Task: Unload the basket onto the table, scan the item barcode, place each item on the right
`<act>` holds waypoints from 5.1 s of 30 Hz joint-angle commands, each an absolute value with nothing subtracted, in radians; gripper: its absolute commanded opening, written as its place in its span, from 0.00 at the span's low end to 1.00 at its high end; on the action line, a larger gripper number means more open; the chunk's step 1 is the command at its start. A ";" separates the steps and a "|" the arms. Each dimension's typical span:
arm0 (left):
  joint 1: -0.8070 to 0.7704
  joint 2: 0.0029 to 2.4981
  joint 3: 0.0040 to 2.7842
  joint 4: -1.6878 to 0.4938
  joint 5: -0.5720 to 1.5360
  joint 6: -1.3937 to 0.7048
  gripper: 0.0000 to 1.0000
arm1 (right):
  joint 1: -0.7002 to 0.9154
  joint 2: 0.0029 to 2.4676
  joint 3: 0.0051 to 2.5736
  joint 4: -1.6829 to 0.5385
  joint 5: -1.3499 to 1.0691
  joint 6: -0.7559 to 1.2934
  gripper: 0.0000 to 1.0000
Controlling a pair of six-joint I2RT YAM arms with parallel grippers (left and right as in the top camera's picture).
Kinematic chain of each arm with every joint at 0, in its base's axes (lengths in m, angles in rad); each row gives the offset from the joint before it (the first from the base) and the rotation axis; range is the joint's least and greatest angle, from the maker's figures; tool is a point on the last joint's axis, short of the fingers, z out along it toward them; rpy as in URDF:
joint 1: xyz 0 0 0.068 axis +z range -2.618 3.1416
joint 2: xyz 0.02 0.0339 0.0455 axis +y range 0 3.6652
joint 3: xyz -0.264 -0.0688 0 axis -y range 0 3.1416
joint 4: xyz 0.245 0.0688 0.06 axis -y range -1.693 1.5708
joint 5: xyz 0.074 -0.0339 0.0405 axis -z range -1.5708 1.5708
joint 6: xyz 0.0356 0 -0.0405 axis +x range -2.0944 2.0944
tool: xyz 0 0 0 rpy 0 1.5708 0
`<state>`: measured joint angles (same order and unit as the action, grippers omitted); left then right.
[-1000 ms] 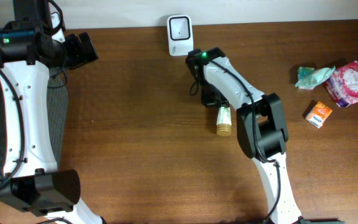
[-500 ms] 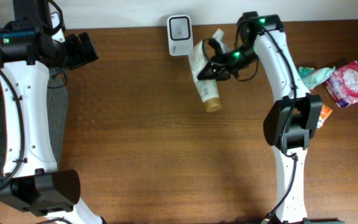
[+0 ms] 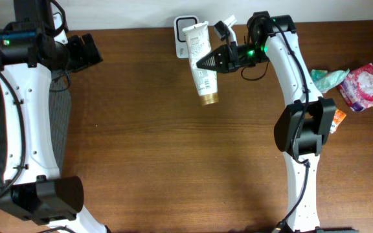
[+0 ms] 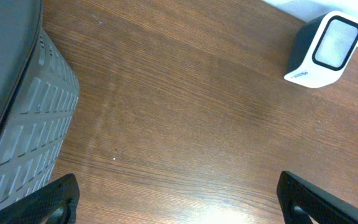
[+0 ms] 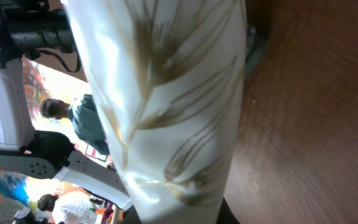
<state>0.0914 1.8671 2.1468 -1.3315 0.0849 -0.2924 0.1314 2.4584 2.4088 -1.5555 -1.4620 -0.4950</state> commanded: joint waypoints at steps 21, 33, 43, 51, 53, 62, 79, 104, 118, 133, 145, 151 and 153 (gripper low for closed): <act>0.095 1.863 2.156 -1.330 0.081 -0.291 0.99 | 0.207 2.441 2.436 -1.270 -0.404 0.175 0.04; 0.095 1.863 2.156 -1.330 0.081 -0.291 0.99 | 0.446 2.480 2.435 -0.543 0.476 -0.345 0.04; 0.095 1.863 2.156 -1.330 0.081 -0.290 0.99 | 0.448 2.608 2.435 -0.100 0.536 -0.501 0.04; 0.095 1.863 2.156 -1.330 0.081 -0.291 0.99 | 0.437 2.585 2.435 -0.009 0.717 -0.460 0.04; 0.095 1.863 2.156 -1.330 0.081 -0.290 0.99 | 0.418 2.544 2.435 -0.074 0.719 -0.401 0.04; 0.095 1.863 2.156 -1.330 0.081 -0.291 0.99 | 0.123 2.363 2.435 -0.803 0.720 -0.061 0.04; 0.095 1.863 2.156 -1.330 0.081 -0.290 0.99 | -0.351 2.365 2.426 -1.284 0.347 0.126 0.30; 0.095 1.863 2.156 -1.330 0.081 -0.291 0.99 | -0.179 1.621 2.396 -1.699 0.187 0.233 0.71; 0.095 1.863 2.156 -1.330 0.081 -0.290 0.99 | 0.007 0.989 1.977 -1.698 0.017 0.245 0.99; 0.095 1.863 2.156 -1.330 0.081 -0.290 0.99 | 0.007 0.949 1.909 -1.699 -0.033 0.241 0.99; 0.095 1.863 2.156 -1.330 0.081 -0.291 0.99 | 0.007 0.474 1.134 -1.261 -0.036 0.214 0.99; 0.095 1.863 2.156 -1.330 0.081 -0.291 0.99 | 0.016 0.229 0.848 -1.049 -0.156 0.138 0.99; 0.095 1.863 2.156 -1.330 0.081 -0.291 0.99 | 0.016 0.183 0.805 -1.022 -0.154 0.139 0.99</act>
